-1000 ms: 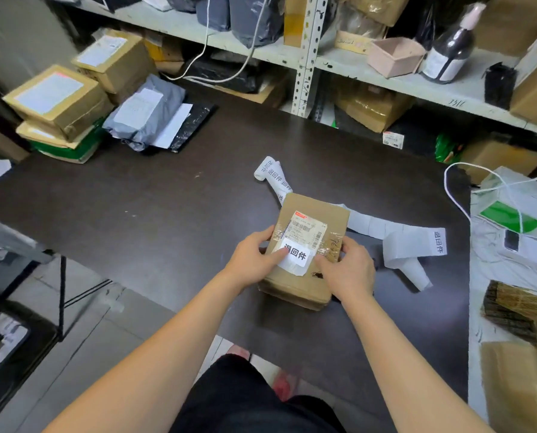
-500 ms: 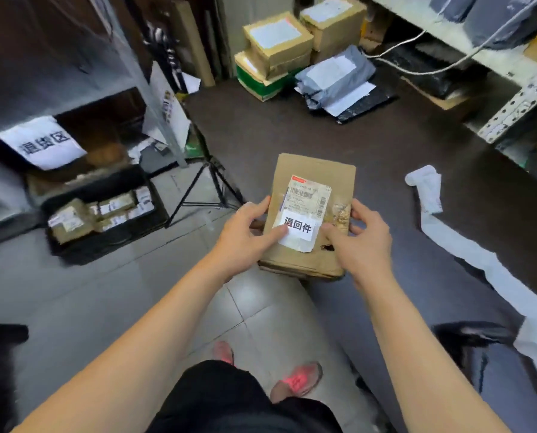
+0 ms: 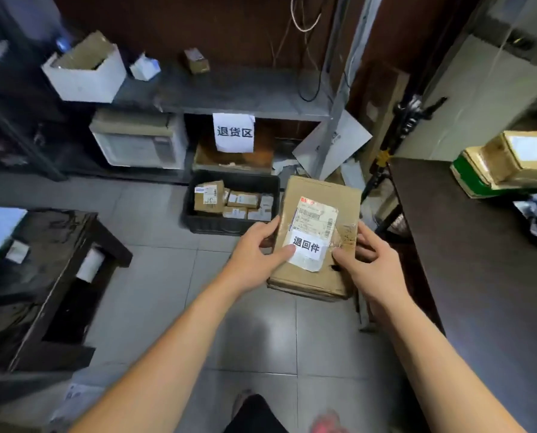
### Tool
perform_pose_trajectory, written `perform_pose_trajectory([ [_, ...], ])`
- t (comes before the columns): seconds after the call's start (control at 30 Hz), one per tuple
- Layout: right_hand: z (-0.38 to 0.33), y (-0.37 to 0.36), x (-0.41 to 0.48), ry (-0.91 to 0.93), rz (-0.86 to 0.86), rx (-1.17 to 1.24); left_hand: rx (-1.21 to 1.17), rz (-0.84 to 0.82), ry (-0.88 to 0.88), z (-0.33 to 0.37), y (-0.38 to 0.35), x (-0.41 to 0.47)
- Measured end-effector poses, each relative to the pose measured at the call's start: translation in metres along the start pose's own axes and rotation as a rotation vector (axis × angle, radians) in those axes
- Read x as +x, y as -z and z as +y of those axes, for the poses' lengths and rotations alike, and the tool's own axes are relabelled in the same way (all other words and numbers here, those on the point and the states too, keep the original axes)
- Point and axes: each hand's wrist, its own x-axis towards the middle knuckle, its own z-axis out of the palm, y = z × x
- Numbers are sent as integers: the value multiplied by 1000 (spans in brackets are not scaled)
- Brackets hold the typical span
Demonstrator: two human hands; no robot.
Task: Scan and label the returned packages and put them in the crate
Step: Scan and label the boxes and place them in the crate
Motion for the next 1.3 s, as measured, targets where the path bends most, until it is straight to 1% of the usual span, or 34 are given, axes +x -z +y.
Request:
perform_pose_trajectory([
  [0.1,-6,-46,27,-56,-96,96,-29,61,42,-24,33,13],
  [0.27,-7,-102,90,-83,-203,65,-74,95,130,-63,74,61],
  [0.33,-6,-123,125,-88,-242,45,-89,108,186,-76,88,90],
  [0.53,18,-188,257,-139,-369,85,-142,142,269,-128,123,201],
  [0.6,26,-211,299,-170,-382,70,-150,152,327,-146,135,237],
  [0.7,35,-245,361,-196,-398,44,-96,163,352,-173,156,292],
  [0.83,46,-289,428,-241,-417,6,-82,137,397,-206,179,353],
  [0.93,57,-323,471,-293,-420,19,-82,113,390,-237,198,404],
  [1.03,76,-359,514,-329,-406,7,-104,62,448,-270,217,451],
  [1.17,117,-404,576,-359,-351,-53,-142,7,446,-329,229,509],
  [1.3,171,-448,630,-414,-412,-97,-84,5,417,-394,229,557],
])
